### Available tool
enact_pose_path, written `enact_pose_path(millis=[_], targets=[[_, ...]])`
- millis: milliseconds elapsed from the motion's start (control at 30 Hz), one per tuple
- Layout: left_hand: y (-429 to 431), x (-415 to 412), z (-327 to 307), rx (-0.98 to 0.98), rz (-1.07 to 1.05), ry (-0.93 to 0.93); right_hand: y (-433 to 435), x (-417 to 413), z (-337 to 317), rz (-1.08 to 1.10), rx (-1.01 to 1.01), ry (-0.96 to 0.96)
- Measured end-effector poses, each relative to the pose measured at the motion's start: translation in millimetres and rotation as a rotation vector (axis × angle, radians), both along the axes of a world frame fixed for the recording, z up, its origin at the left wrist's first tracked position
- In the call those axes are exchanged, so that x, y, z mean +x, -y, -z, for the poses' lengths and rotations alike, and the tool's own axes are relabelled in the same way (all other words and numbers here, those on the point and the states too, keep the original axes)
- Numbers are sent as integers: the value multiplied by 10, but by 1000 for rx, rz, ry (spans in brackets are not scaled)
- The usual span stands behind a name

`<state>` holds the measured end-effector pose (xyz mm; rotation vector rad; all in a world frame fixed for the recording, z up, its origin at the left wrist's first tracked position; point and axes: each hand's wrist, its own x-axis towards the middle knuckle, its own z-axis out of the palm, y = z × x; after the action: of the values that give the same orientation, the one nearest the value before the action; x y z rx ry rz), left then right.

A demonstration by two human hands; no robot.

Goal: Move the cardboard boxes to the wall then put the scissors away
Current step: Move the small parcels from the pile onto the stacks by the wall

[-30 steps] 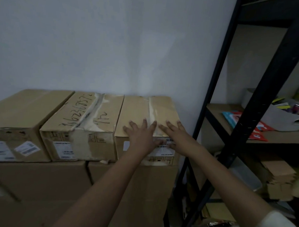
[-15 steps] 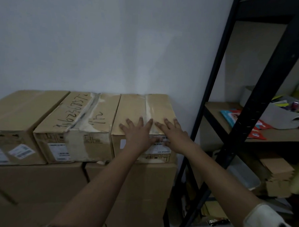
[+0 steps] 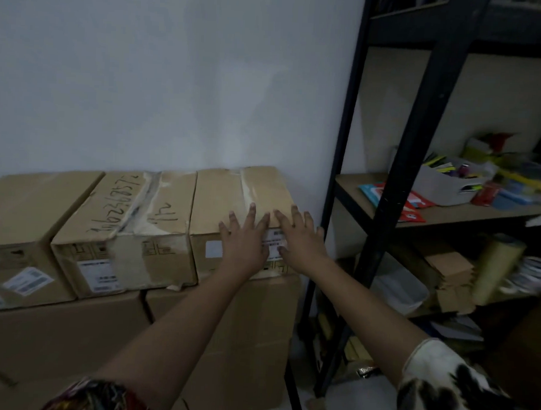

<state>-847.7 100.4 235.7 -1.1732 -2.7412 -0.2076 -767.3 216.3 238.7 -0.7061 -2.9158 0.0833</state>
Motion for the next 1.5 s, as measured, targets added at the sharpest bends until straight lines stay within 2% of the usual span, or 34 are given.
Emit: enact_pose_path(millis=[233, 433, 700, 867, 1167, 1500], targets=[[86, 389, 67, 12, 192, -40, 158, 627, 52, 137, -42, -23], [22, 1274, 309, -25, 457, 64, 296, 1625, 377, 337, -120, 4], [95, 2273, 657, -99, 649, 88, 645, 2744, 695, 545, -215, 2], [343, 2822, 1003, -96, 734, 140, 946, 3404, 900, 661, -256, 2], [1100, 3531, 1674, -276, 816, 225, 1880, 4225, 1552, 760, -358, 78], [1080, 4014, 1572, -298, 840, 269, 2015, 4694, 1635, 797, -358, 32]])
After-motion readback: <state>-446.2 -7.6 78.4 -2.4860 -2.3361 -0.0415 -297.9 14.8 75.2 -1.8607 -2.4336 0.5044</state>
